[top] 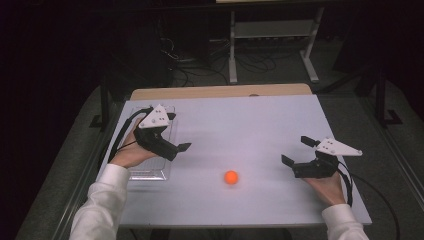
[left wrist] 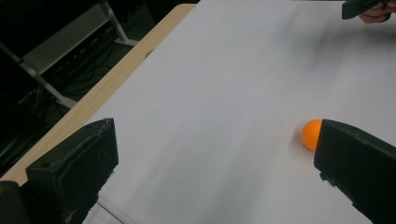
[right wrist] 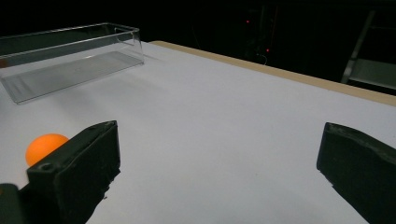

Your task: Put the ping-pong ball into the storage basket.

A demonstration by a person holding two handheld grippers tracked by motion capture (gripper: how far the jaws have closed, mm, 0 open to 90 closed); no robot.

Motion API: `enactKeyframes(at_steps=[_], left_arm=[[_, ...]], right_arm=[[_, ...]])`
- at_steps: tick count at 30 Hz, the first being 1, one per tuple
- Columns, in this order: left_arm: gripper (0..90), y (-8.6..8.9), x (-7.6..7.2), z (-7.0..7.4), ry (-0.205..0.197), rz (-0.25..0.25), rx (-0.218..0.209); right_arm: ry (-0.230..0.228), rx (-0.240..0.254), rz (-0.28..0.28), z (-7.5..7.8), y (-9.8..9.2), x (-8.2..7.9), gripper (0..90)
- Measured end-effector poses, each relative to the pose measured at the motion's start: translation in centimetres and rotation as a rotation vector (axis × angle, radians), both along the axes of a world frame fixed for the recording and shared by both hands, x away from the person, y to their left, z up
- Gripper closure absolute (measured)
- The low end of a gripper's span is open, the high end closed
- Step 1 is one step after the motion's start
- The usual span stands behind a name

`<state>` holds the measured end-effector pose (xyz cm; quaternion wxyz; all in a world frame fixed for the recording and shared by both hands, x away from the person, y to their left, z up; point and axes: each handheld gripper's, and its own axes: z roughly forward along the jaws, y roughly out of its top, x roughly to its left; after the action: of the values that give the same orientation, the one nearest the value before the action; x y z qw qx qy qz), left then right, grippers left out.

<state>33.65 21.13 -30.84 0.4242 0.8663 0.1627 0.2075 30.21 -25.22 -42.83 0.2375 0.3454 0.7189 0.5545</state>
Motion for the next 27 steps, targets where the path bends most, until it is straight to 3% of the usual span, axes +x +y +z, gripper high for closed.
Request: enactKeyframes(at_steps=[27], left_arm=[[0.0, -2.6, 1.2, -0.7, 0.067, -0.079, 0.053]], right_arm=[[-0.005, 0.005, 0.002, 0.1, -0.1, 0.0, 0.0]])
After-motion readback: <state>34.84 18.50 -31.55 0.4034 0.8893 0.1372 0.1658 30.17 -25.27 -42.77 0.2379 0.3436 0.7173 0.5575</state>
